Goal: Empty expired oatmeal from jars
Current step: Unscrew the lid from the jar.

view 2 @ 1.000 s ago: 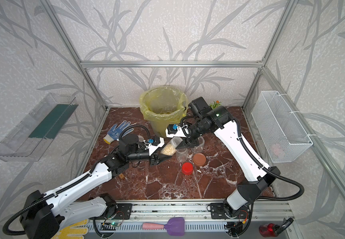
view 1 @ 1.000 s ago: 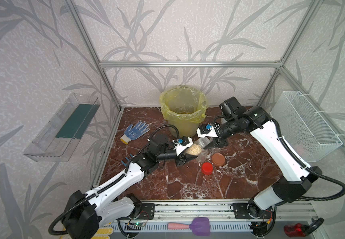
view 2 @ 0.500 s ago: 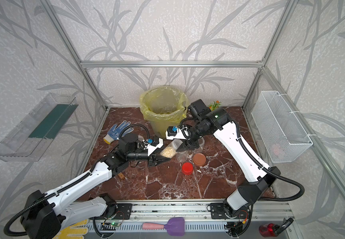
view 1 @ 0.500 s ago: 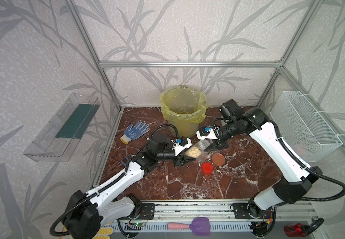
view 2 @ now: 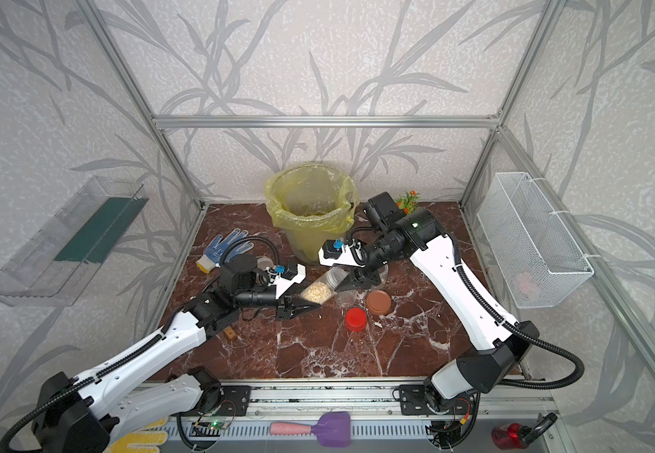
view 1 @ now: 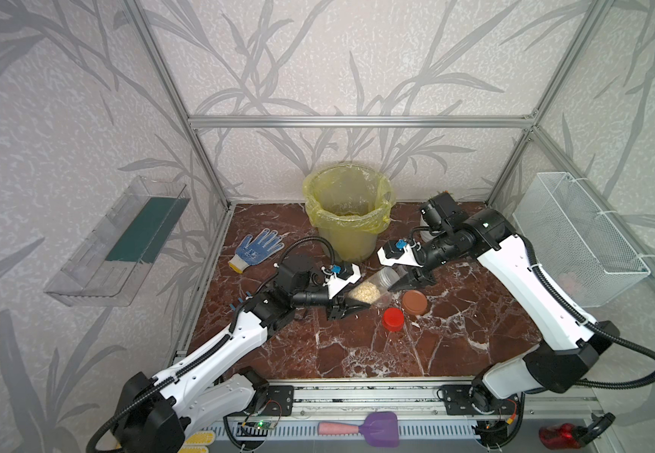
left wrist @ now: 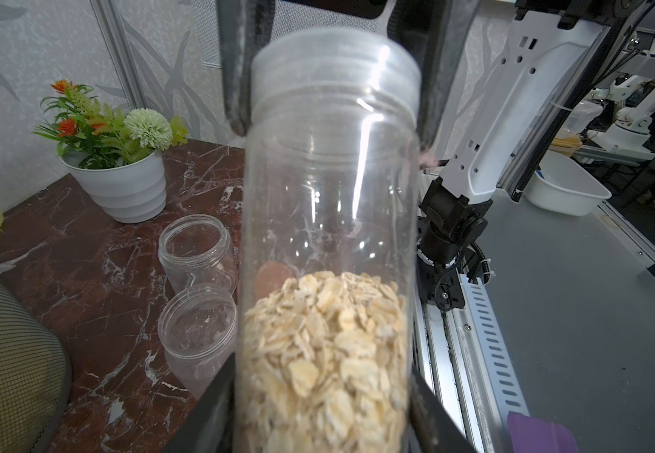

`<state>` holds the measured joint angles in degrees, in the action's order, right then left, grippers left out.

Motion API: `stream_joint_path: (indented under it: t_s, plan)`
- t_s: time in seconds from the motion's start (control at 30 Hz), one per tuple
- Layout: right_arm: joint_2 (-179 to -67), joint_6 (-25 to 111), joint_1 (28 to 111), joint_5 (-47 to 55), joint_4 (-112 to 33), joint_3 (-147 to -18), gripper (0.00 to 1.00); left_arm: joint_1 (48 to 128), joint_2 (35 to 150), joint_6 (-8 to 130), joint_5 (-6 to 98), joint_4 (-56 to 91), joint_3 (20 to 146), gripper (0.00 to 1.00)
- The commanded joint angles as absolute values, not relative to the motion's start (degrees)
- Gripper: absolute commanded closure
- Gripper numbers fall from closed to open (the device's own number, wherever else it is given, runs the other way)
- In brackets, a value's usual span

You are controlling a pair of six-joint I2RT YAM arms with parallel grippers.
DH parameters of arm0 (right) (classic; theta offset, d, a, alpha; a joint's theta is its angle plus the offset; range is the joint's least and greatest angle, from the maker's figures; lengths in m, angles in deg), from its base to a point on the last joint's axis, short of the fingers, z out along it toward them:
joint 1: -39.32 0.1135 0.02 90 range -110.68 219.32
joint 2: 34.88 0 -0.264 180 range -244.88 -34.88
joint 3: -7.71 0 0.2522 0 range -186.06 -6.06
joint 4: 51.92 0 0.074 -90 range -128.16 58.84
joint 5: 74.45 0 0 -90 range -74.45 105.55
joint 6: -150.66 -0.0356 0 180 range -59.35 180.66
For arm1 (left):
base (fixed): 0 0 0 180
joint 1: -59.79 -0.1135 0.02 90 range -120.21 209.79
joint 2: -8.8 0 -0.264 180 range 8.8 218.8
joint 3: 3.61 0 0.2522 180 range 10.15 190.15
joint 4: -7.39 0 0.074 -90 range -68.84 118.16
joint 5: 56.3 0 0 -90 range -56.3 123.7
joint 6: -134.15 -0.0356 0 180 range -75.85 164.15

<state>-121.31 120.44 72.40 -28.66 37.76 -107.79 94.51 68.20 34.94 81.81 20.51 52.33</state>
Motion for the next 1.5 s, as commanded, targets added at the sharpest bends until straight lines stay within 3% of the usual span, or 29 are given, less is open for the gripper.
stream_joint_path:
  t_s: [0.0,0.5,0.97,1.27,1.47]
  plan:
    - [-118.2,120.4,73.3,-39.4,51.0,-106.4,0.68,89.6,69.4,40.2,65.8,22.2,50.6,1.0]
    - [-116.3,115.2,70.4,-41.4,49.9,-107.6,0.67,89.4,74.2,37.6,62.9,19.2,50.9,1.0]
    - [-116.0,106.2,70.5,-40.6,41.3,-103.1,0.48,89.8,72.8,39.0,68.6,18.7,55.4,1.0]
    - [-117.2,104.6,70.5,-40.8,42.7,-104.2,0.48,89.9,72.6,39.0,69.3,17.9,55.7,1.0]
    - [-117.8,97.8,70.4,-39.8,41.5,-104.3,0.59,89.9,73.1,39.3,68.6,16.3,54.5,1.0]
